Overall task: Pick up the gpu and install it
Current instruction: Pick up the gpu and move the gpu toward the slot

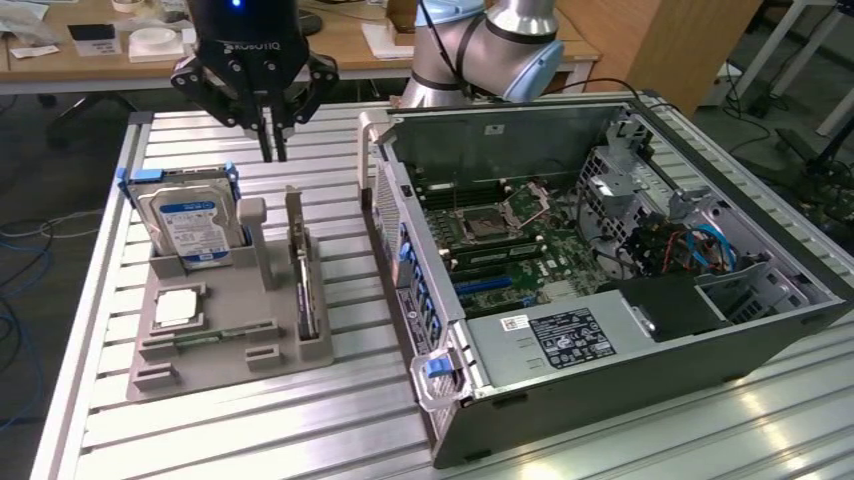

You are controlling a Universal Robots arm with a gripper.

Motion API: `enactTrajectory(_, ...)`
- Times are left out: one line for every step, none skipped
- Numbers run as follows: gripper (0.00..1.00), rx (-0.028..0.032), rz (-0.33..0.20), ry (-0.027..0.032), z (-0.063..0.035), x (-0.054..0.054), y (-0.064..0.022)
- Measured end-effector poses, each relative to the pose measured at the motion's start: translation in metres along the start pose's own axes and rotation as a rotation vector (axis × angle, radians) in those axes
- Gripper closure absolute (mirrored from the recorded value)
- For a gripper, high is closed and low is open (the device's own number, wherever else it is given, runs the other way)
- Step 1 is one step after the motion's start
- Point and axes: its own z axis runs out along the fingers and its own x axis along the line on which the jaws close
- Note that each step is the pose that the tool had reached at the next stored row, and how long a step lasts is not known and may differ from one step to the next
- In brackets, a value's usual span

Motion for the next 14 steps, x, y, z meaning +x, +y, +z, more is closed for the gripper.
enactTrajectory(0.77, 0.0, 0.0, 0.0, 0.0, 0.0, 0.0)
enactTrajectory(0.77, 0.0, 0.0, 0.0001, 0.0, 0.0, 0.0)
enactTrajectory(0.71, 0.0, 0.0, 0.0, 0.0, 0.0, 0.0)
enactTrajectory(0.65, -0.0001, 0.0, 0.0001, 0.0, 0.0, 0.0)
enactTrajectory(0.65, 0.0, 0.0, 0.0, 0.0, 0.0, 0.0)
enactTrajectory(0.59, 0.0, 0.0, 0.0001, 0.0, 0.0, 0.0)
enactTrajectory(0.53, -0.0001, 0.0, 0.0, 0.0, 0.0, 0.0)
enactTrajectory(0.53, -0.0001, 0.0, 0.0, 0.0, 0.0, 0.0)
enactTrajectory(0.47, 0.0, 0.0, 0.0, 0.0, 0.0, 0.0)
enactTrajectory(0.47, 0.0, 0.0, 0.0, 0.0, 0.0, 0.0)
enactTrajectory(0.41, -0.0001, 0.0, 0.0, 0.0, 0.0, 0.0)
enactTrajectory(0.41, -0.0001, -0.006, 0.0005, 0.0001, 0.0, 0.0)
enactTrajectory(0.41, -0.0005, -0.022, 0.0012, 0.0005, 0.0001, 0.0)
enactTrajectory(0.41, -0.0008, -0.037, 0.0023, 0.001, 0.0001, 0.0)
